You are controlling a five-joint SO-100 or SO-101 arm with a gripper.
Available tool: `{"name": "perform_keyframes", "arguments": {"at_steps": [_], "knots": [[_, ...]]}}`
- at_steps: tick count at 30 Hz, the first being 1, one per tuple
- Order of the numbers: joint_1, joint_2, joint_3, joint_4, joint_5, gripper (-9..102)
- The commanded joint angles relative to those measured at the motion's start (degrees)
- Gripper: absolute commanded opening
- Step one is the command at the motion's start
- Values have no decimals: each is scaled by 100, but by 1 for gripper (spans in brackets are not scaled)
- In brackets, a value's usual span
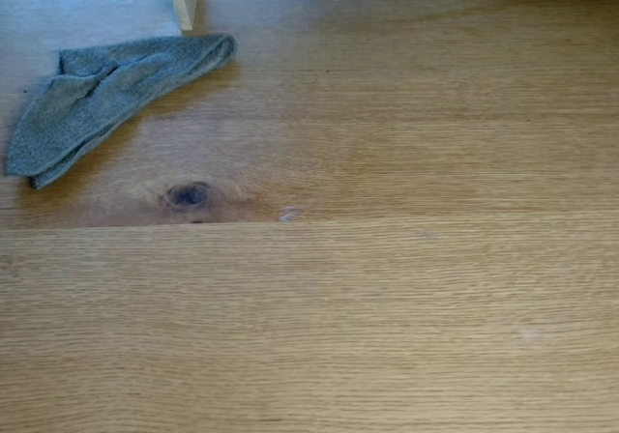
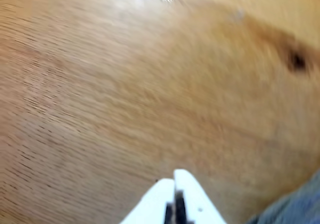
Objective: Clean the area in front of the robot
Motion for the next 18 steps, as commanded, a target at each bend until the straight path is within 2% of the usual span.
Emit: {"name": "perform_keyframes", "arguments": {"at_steps": [1, 3, 5, 9, 14, 15, 18], "knots": [[-176, -940, 519, -1116, -457, 0], [26, -1890, 202, -1942, -686, 0], [123, -2426, -299, -2276, -729, 0], [334, -3419, -1758, -2382, -378, 0], [1248, -4992, -3929, -2180, 97, 0], [1512, -5238, -4254, -2171, 202, 4], [2347, -5801, -5089, -2197, 536, 24]]}}
